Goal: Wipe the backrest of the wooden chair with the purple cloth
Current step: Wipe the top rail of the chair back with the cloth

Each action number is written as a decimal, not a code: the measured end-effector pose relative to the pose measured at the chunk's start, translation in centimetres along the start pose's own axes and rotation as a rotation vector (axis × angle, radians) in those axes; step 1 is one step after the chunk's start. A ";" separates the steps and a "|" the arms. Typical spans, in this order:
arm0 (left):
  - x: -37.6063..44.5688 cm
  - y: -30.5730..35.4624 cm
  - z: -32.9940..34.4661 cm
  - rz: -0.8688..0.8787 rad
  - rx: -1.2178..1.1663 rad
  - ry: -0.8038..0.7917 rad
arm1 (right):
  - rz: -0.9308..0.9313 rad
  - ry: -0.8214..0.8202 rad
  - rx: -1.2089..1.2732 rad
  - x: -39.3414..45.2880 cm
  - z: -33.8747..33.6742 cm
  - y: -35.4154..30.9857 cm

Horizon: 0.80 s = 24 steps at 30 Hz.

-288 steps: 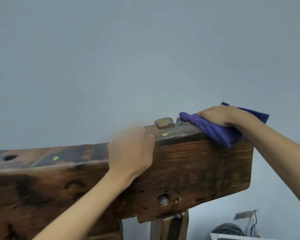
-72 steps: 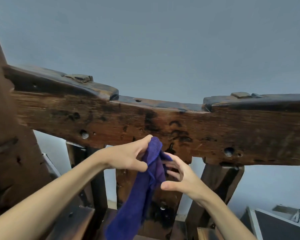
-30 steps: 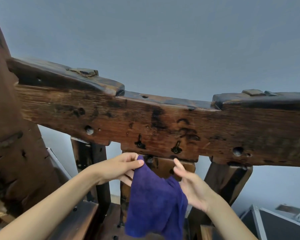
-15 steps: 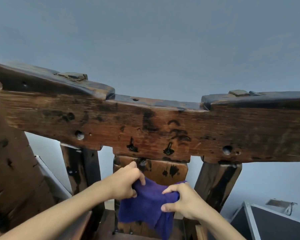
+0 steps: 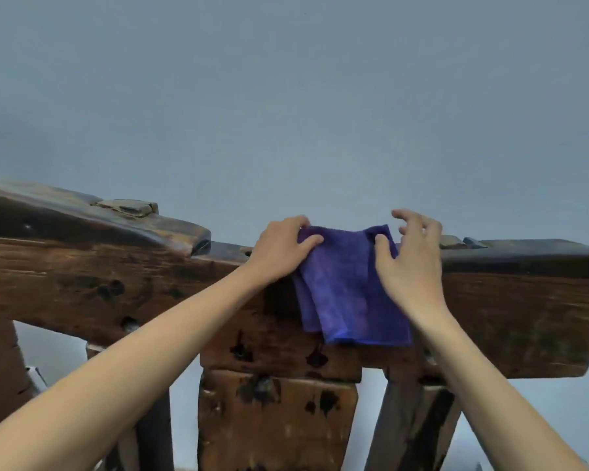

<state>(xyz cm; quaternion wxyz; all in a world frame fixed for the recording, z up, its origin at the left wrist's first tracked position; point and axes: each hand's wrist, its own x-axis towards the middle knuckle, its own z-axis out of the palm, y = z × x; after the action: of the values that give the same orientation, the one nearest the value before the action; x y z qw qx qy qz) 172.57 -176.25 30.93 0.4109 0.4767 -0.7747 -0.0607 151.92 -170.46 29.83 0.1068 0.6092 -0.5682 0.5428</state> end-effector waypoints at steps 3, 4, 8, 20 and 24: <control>1.3 -1.8 1.2 0.030 0.361 -0.070 | -0.322 -0.191 -0.209 -1.9 5.3 -1.8; 1.1 -2.7 1.2 0.039 0.428 -0.076 | -0.333 -0.289 -0.276 -2.8 6.9 -1.8; -0.3 -9.0 -3.7 0.106 0.592 0.037 | -0.288 -0.273 -0.425 -4.5 10.2 -0.1; -2.0 -23.4 -15.2 -0.005 0.644 0.381 | -0.186 -0.244 -0.316 -5.4 25.0 -17.4; -2.3 -23.0 -15.3 -0.014 0.677 0.403 | -0.710 -0.215 -0.271 -8.6 22.5 -7.8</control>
<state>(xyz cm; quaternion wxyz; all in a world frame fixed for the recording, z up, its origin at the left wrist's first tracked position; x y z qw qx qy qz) 199.55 -182.29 28.44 0.3737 0.5931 -0.6513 0.2903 172.36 -179.69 18.15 0.3072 0.8016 -0.3967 0.3251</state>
